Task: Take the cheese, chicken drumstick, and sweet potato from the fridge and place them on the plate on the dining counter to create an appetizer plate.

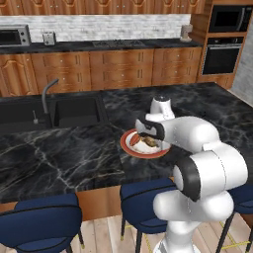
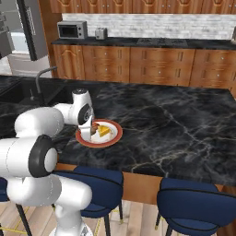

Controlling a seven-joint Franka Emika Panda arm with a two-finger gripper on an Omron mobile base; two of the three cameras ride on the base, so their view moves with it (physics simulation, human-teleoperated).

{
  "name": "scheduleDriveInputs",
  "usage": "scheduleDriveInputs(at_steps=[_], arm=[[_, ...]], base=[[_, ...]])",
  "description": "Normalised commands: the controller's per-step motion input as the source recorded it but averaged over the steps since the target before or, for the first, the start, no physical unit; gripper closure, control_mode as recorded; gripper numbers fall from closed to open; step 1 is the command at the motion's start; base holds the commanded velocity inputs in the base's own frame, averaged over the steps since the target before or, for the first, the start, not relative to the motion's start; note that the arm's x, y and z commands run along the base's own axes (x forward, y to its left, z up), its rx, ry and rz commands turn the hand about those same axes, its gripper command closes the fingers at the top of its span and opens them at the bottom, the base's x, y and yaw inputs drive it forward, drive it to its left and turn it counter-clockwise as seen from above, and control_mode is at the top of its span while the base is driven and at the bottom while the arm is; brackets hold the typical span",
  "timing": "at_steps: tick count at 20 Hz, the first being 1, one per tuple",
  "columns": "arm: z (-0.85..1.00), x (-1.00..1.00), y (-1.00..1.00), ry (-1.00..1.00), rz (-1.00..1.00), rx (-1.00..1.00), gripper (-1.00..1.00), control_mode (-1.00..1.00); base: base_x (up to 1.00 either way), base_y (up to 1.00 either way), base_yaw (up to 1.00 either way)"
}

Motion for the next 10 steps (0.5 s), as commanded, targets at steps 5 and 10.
scheduleDriveInputs(at_steps=[5,10], arm=[[-0.12,0.38,0.00,0.14,-0.01,0.00,1.00,-1.00],[-0.30,0.07,0.00,0.11,-0.07,0.00,1.00,-1.00]], base=[[0.00,0.00,0.00],[0.00,0.00,0.00]])
